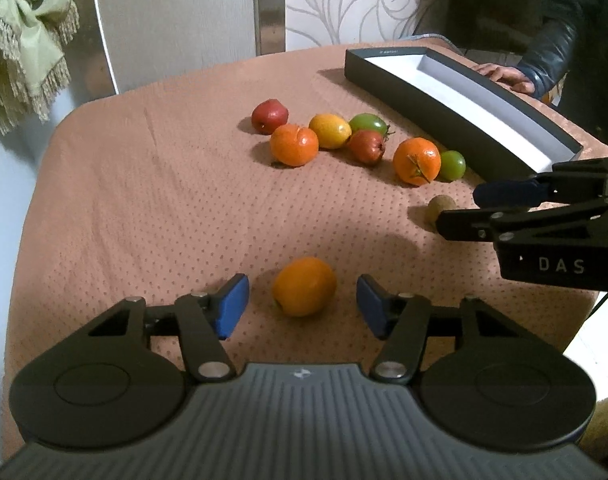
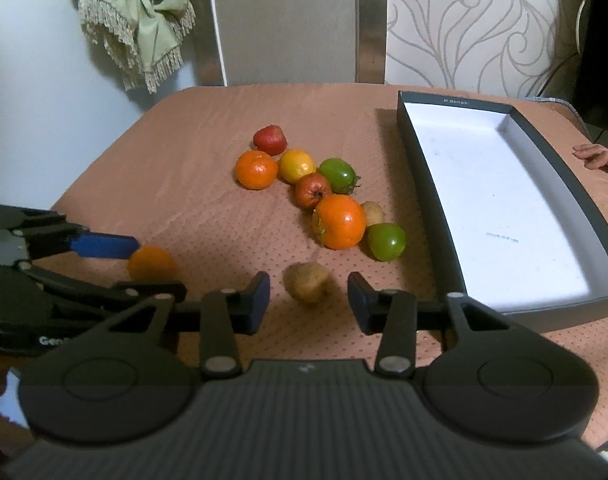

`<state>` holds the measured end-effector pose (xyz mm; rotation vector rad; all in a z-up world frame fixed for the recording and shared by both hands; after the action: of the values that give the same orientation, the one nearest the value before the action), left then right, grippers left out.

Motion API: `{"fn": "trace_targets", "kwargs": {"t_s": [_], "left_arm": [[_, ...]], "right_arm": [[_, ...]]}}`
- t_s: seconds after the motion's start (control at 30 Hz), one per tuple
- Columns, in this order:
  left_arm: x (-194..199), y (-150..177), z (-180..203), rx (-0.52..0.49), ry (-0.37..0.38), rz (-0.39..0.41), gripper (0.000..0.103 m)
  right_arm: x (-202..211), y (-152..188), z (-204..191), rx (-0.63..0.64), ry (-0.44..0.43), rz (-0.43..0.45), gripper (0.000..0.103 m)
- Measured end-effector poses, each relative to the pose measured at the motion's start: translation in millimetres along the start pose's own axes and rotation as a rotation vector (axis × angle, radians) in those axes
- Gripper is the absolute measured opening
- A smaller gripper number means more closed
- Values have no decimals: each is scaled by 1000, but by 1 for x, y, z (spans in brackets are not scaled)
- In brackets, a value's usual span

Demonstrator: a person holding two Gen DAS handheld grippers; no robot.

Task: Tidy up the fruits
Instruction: 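Close the left gripper on the orange while the right gripper grasps the brown kiwi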

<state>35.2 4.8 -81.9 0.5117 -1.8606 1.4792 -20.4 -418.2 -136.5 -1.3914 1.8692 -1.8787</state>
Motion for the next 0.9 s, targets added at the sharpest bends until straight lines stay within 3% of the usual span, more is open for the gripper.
{"fn": "trace_targets", "kwargs": {"t_s": [0.33, 0.43, 0.9], "left_arm": [[-4, 0, 1, -4, 7, -3, 60], [-4, 0, 1, -2, 9, -2, 60], [-4, 0, 1, 18, 10, -5, 60]], "right_arm": [[-7, 2, 0, 15, 5, -18, 41], [-10, 3, 0, 20, 1, -32, 33], [-14, 3, 1, 27, -8, -43, 28]]}}
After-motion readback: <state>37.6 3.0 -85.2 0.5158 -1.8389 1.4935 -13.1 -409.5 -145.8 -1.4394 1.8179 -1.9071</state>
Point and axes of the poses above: each gripper's, at about its wrist camera, not at the fingertips, and x roughly against the way its jaws point, z to its right, y to its underside, the point moved 4 cm from there along -x, roughly the way its jaws point, and after that the axes turned 9 degrees about -y, right-handed, at the moved point
